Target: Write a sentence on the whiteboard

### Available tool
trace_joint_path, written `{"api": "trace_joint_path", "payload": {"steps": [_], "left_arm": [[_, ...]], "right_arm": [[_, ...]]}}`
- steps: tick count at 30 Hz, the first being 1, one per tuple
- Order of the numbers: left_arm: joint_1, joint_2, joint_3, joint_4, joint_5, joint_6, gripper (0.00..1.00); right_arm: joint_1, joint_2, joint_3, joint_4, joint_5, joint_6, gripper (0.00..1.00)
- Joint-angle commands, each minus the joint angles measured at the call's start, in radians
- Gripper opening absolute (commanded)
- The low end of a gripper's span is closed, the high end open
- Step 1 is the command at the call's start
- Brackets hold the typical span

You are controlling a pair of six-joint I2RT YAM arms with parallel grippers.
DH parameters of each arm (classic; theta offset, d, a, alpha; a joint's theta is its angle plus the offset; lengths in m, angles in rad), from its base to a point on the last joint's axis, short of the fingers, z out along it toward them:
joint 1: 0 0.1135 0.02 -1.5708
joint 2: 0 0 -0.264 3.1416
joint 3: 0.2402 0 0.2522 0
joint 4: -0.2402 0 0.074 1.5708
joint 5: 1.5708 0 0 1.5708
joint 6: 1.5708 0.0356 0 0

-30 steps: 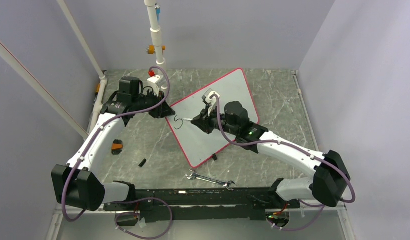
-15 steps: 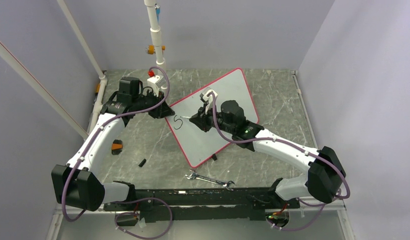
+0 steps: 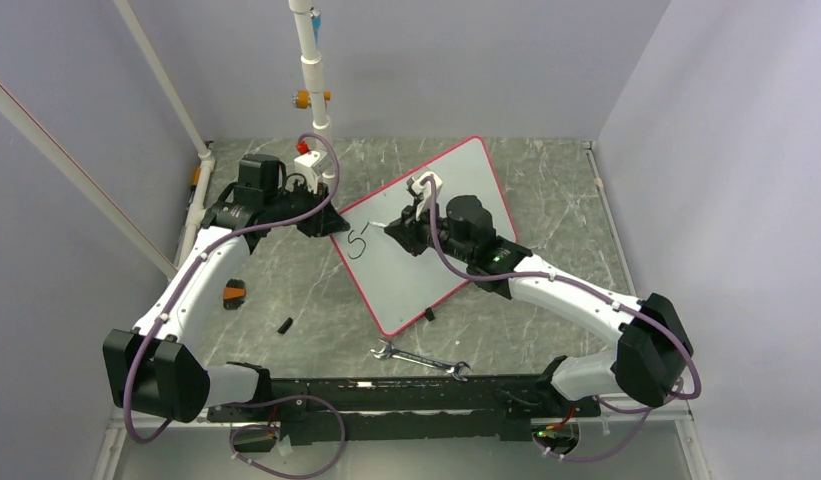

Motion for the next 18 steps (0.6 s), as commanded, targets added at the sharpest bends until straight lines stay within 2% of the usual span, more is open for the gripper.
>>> {"api": "trace_joint_path", "payload": {"steps": [1,7,18], "left_arm": [[-0.004,-0.02,0.003,0.007,-0.125,0.115,0.0],[-0.004,-0.017,0.003,0.006,-0.127,0.117,0.0],[-0.004,-0.022,0.0,0.008,-0.127,0.12,0.0]], "right_arm": [[-0.008,-0.049,0.034,0.008,0.006,-0.009,0.0],[-0.009,-0.091,0.03,0.041,-0.055,0.014,0.0],[-0.008,-0.008,0.101,0.034,-0.072,0.028,0.0]]}}
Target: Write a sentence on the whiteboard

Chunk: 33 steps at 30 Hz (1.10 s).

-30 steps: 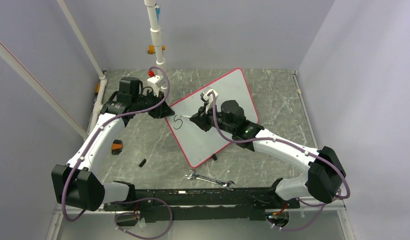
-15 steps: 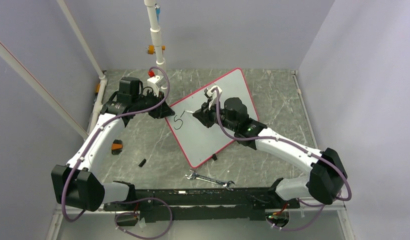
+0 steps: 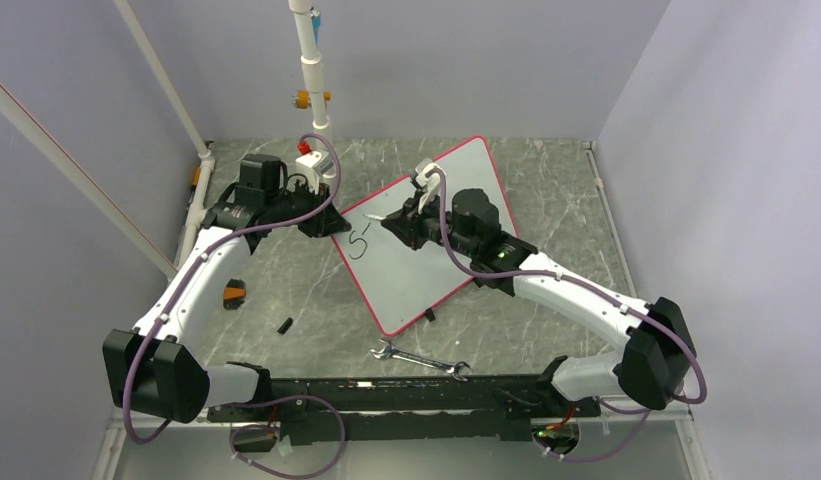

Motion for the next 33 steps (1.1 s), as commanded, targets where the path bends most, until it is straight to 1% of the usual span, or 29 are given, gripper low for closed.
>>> {"api": "trace_joint_path", "payload": {"steps": [1,12,33], "left_arm": [[0.0,-0.022,0.0,0.006,-0.13,0.119,0.0],[-0.001,-0.029,-0.003,0.006,-0.13,0.119,0.0],[0.0,-0.029,-0.001,0.005,-0.13,0.12,0.0]], "right_arm": [[-0.003,0.028,0.07,0.034,-0.023,0.012,0.0],[-0.003,0.069,0.075,0.012,-0.009,0.014,0.0],[-0.003,0.009,-0.035,-0.029,0.001,0.006,0.0]]}}
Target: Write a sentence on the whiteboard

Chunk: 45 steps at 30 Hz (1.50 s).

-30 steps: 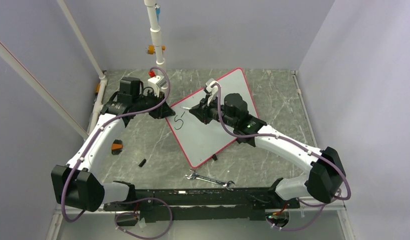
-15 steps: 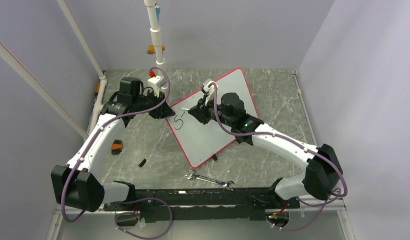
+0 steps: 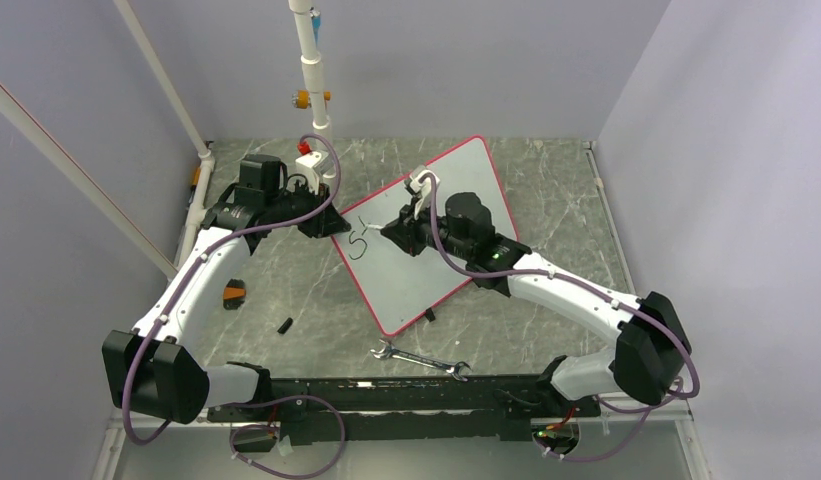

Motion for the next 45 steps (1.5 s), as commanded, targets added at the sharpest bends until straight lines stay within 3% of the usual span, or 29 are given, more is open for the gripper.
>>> {"api": "trace_joint_path", "payload": {"steps": [1,21,45], "left_arm": [[0.001,-0.023,-0.001,0.009,-0.127,0.119,0.0],[0.001,-0.021,0.0,0.007,-0.128,0.122,0.0],[-0.001,-0.024,0.001,0.006,-0.125,0.12,0.0]], "right_arm": [[-0.003,-0.04,-0.034,-0.017,0.011,0.0,0.0],[-0.002,-0.111,-0.097,-0.06,0.044,0.005,0.0],[-0.002,-0.083,0.028,-0.079,0.08,-0.004,0.0]]}}
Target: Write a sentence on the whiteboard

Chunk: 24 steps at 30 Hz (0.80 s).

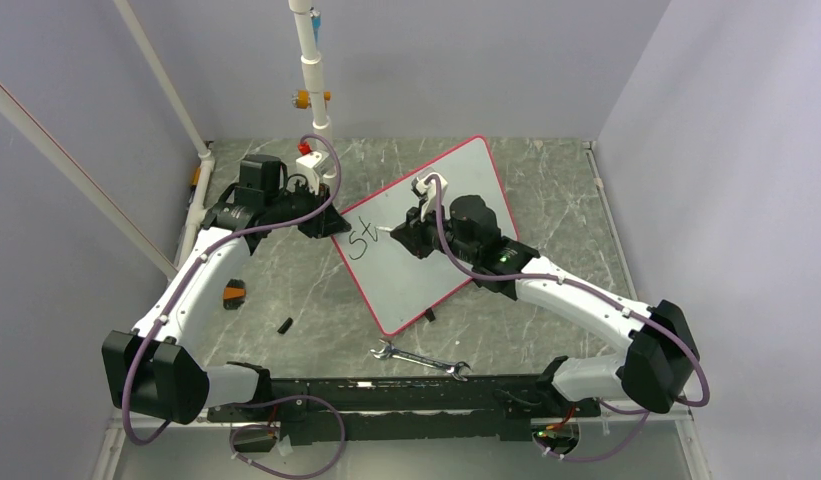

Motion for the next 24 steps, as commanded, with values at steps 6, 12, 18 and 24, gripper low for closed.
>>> {"api": "trace_joint_path", "payload": {"steps": [6,12,18,24], "left_arm": [[0.001,-0.025,0.001,0.007,-0.129,0.113,0.0],[0.001,-0.025,0.001,0.006,-0.128,0.11,0.0],[0.0,-0.023,0.0,0.01,-0.134,0.108,0.0],[0.001,-0.024,0.002,0.013,-0.152,0.095,0.0]], "right_arm": [[-0.003,-0.049,0.073,0.008,0.026,-0.011,0.0],[-0.004,-0.017,0.095,0.006,0.058,-0.017,0.0],[-0.003,0.021,0.127,0.017,0.068,-0.016,0.0],[-0.004,0.051,0.14,0.016,0.065,-0.017,0.0]]}}
